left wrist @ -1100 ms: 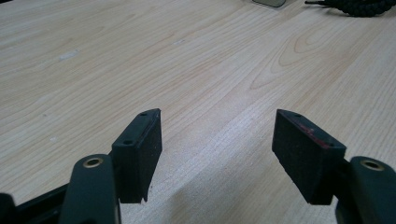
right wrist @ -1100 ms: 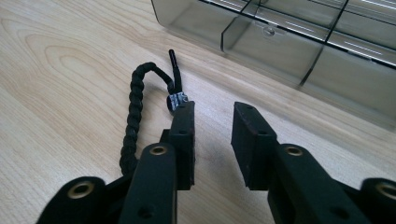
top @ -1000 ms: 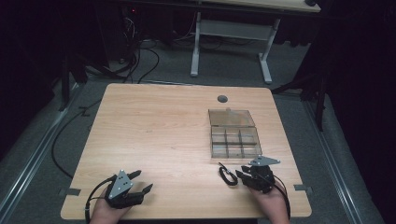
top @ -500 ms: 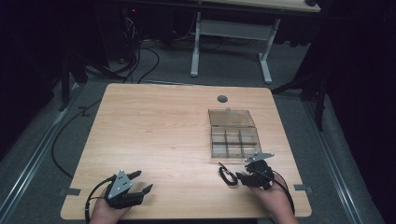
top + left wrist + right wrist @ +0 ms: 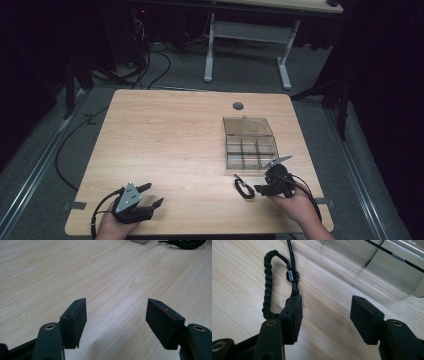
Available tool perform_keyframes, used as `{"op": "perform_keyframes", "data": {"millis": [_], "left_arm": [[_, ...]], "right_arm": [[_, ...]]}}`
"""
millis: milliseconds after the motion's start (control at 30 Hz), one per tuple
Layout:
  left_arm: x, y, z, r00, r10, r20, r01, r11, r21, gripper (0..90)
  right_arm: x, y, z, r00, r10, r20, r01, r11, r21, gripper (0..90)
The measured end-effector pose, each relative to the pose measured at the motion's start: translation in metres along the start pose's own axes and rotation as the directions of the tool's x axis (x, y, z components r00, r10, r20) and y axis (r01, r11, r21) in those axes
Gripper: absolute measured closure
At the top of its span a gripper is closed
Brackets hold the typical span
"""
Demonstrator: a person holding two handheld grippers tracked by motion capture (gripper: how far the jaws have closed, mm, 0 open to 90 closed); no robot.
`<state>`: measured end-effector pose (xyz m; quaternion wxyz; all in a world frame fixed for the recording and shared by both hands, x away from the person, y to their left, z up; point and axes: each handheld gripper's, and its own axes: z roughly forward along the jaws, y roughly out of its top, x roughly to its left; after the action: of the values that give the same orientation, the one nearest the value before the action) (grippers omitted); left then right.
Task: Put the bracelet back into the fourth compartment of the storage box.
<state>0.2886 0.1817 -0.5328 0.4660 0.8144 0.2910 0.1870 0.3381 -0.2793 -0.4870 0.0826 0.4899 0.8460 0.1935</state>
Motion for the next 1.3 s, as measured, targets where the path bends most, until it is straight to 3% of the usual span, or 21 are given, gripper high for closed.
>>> {"op": "perform_keyframes", "data": {"millis": [233, 367, 700, 1300], "left_arm": [[0.0, 0.0, 0.0, 1.0, 0.0, 0.003, 0.0, 1.0, -0.001, 33.6], [0.0, 0.0, 0.0, 1.0, 0.005, 0.006, -0.005, 1.0, 0.008, 33.6], [0.0, 0.0, 0.0, 0.9999, 0.006, 0.009, -0.006, 0.9999, 0.008, 33.6], [0.0, 0.0, 0.0, 0.9998, 0.005, 0.018, -0.005, 1.0, 0.008, 33.5]], "right_arm": [[-0.002, 0.004, 0.001, 1.0, -0.007, 0.0, 0.007, 0.9984, 0.056, 41.6], [-0.001, 0.007, 0.0, 0.9997, -0.026, 0.0, 0.026, 0.9939, 0.108, 40.9], [-0.001, 0.013, -0.006, 0.9994, -0.031, -0.017, 0.033, 0.9835, 0.178, 39.7], [0.009, 0.024, -0.01, 0.9964, -0.079, -0.03, 0.084, 0.9647, 0.25, 37.2]]}}
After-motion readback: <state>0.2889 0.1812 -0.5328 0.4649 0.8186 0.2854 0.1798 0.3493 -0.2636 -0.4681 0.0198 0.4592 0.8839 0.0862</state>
